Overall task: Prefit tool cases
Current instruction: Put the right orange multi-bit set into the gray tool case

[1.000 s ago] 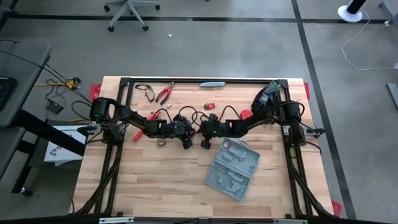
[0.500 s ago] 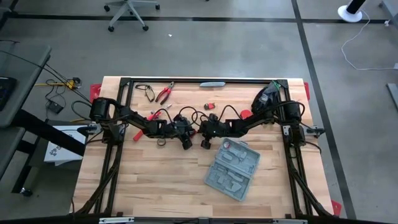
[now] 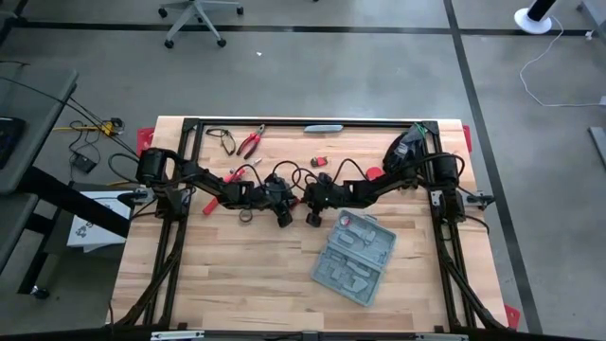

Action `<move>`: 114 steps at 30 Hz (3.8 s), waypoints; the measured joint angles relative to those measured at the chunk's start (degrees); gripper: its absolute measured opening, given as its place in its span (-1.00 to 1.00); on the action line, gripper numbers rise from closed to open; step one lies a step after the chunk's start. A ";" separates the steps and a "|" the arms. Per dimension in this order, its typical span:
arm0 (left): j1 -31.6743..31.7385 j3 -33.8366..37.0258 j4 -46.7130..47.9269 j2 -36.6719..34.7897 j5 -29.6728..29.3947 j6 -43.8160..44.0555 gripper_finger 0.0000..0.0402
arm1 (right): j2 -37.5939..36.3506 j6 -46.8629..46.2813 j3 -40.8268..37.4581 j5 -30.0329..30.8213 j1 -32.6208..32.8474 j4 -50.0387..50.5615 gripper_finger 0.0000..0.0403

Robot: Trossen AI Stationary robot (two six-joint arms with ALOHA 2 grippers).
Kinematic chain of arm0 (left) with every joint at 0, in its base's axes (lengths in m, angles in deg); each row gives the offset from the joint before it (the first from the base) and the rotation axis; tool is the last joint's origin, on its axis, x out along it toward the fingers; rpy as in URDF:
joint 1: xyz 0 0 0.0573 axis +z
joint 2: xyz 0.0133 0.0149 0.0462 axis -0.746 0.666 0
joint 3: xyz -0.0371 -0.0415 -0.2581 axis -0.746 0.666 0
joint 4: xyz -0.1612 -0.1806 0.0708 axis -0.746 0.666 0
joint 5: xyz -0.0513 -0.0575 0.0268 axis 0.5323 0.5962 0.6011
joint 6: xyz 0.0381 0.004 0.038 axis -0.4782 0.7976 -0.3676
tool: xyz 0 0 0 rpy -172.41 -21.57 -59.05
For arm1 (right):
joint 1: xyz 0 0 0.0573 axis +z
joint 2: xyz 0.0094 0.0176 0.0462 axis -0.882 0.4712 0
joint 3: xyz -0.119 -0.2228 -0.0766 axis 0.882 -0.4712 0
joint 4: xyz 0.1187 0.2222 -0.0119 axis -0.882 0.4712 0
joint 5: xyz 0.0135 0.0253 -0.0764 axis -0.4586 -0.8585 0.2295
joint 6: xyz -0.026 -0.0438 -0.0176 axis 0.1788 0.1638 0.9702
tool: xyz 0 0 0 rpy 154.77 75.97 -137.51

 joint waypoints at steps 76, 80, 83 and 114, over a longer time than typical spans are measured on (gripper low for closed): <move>-0.17 -0.02 -0.04 0.04 -0.17 -0.07 -0.75 | 0.09 -0.12 3.37 -5.47 -0.82 6.15 -1.00; -0.22 0.04 -0.74 0.04 -0.82 -0.68 -0.75 | 0.09 -0.08 3.35 -5.61 -0.99 6.04 -1.00; -0.26 0.07 -2.56 0.17 -0.90 -2.73 -0.75 | 0.09 0.48 3.30 -5.89 -0.99 5.63 -1.00; -1.37 -0.46 3.86 -2.23 -3.38 -2.93 -0.75 | 1.05 -0.58 3.19 -7.59 0.26 2.10 -1.00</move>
